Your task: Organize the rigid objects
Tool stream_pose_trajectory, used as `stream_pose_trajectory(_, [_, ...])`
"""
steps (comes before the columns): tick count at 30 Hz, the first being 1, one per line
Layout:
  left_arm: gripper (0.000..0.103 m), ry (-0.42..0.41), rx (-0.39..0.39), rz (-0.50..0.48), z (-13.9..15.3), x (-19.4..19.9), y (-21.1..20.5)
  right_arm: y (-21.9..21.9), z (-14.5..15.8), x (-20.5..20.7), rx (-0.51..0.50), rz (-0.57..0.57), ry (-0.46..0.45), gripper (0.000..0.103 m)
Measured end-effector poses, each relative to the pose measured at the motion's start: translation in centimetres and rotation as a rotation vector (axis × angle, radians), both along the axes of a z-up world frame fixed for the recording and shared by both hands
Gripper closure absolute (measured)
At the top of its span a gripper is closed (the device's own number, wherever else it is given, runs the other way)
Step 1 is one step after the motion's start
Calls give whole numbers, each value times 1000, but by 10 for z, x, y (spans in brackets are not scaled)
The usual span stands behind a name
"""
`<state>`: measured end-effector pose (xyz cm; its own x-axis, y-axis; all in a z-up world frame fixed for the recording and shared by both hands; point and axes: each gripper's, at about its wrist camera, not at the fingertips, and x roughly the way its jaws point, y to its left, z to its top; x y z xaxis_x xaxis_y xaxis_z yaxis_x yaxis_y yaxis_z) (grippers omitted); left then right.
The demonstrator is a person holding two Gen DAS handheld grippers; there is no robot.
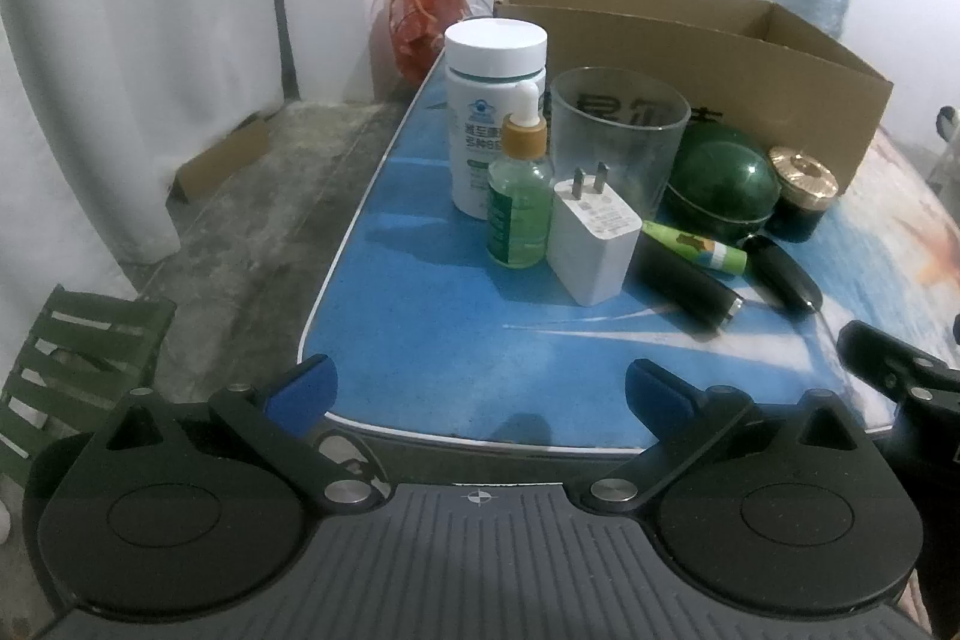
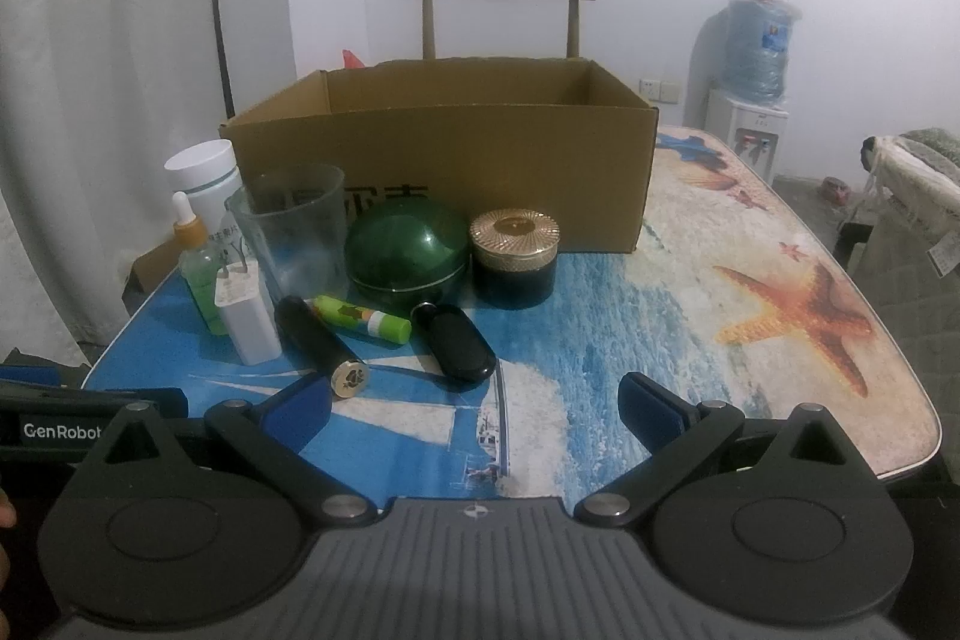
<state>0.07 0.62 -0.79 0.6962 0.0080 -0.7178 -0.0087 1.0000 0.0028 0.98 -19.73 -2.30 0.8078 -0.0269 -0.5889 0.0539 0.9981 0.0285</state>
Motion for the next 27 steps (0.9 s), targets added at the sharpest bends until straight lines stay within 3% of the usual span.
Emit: stream_pose_trajectory(27, [0,2,-3,5,0,4,-1,-2,1,-2,-8,-3,-10,0])
